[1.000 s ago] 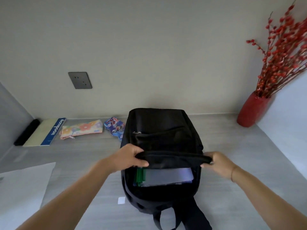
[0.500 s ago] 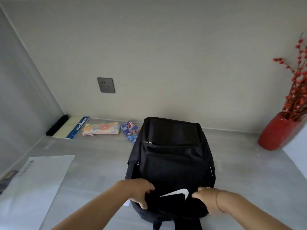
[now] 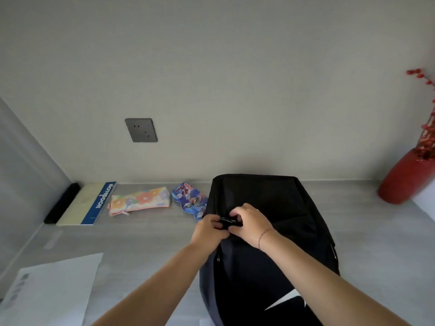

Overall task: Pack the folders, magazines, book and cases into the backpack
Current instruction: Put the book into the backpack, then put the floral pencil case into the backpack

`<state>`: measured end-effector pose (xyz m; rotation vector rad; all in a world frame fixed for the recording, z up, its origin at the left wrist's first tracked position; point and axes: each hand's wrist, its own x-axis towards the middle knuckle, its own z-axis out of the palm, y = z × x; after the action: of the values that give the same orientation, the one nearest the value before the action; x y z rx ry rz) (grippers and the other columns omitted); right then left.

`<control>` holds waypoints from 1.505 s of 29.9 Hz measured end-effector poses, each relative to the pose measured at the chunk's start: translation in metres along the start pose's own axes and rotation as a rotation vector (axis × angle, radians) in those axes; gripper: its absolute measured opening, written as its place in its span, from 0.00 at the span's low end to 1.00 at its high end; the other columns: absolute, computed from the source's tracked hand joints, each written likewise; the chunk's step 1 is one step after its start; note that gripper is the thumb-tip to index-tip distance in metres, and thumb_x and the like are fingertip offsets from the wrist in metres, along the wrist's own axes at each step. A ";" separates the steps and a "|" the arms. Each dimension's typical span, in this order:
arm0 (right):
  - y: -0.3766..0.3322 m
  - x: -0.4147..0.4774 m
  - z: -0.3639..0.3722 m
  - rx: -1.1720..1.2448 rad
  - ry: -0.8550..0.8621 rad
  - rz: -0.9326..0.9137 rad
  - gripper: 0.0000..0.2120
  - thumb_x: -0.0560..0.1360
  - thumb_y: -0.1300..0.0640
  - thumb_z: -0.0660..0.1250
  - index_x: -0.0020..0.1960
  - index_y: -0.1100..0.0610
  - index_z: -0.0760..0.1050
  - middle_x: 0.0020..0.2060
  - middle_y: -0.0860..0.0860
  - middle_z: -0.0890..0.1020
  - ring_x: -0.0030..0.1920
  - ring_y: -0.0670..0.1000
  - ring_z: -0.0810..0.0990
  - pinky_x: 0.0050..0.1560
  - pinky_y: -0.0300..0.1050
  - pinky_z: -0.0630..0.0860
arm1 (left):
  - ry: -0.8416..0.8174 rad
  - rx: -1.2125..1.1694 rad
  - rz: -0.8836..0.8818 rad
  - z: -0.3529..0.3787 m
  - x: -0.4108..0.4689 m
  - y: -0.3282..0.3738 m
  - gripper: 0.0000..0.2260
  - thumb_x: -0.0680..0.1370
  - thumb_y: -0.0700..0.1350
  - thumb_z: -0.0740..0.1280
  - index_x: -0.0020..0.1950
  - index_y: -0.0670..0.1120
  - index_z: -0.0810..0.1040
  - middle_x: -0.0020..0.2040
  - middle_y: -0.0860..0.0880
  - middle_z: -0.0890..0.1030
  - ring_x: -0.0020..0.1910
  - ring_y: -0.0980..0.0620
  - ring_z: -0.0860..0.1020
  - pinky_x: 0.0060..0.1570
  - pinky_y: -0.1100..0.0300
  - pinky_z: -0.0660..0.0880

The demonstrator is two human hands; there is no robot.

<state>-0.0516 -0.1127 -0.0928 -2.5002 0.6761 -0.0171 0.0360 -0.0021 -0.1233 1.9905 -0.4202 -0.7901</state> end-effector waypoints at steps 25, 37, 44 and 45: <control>0.086 -0.032 -0.037 0.091 0.438 0.473 0.06 0.72 0.52 0.66 0.38 0.50 0.79 0.39 0.49 0.84 0.48 0.54 0.80 0.52 0.50 0.75 | 0.059 0.895 0.802 0.000 0.014 0.008 0.07 0.74 0.51 0.67 0.45 0.49 0.76 0.43 0.54 0.80 0.49 0.53 0.72 0.53 0.60 0.66; 0.162 -0.040 -0.077 0.351 0.480 0.553 0.22 0.71 0.57 0.68 0.27 0.55 0.57 0.25 0.51 0.63 0.29 0.52 0.62 0.32 0.45 0.59 | 0.236 0.957 0.665 0.040 0.017 0.041 0.18 0.77 0.63 0.57 0.45 0.48 0.73 0.40 0.50 0.80 0.44 0.50 0.75 0.47 0.57 0.71; 0.166 -0.045 -0.071 0.168 0.451 0.746 0.11 0.74 0.55 0.63 0.45 0.60 0.81 0.45 0.60 0.82 0.46 0.61 0.79 0.48 0.50 0.75 | 0.064 0.921 0.698 0.048 0.015 0.032 0.11 0.77 0.56 0.62 0.45 0.48 0.75 0.45 0.51 0.78 0.48 0.51 0.74 0.50 0.59 0.69; 0.158 -0.042 -0.068 0.089 0.462 0.760 0.10 0.74 0.55 0.63 0.50 0.58 0.80 0.50 0.58 0.81 0.52 0.61 0.77 0.54 0.52 0.73 | 0.081 0.838 0.708 0.044 0.014 0.027 0.10 0.77 0.55 0.63 0.45 0.49 0.75 0.44 0.52 0.78 0.47 0.52 0.74 0.49 0.60 0.70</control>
<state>-0.1718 -0.2422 -0.1099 -2.0130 1.7273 -0.3411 0.0170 -0.0525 -0.1211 2.3338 -1.4874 -0.0551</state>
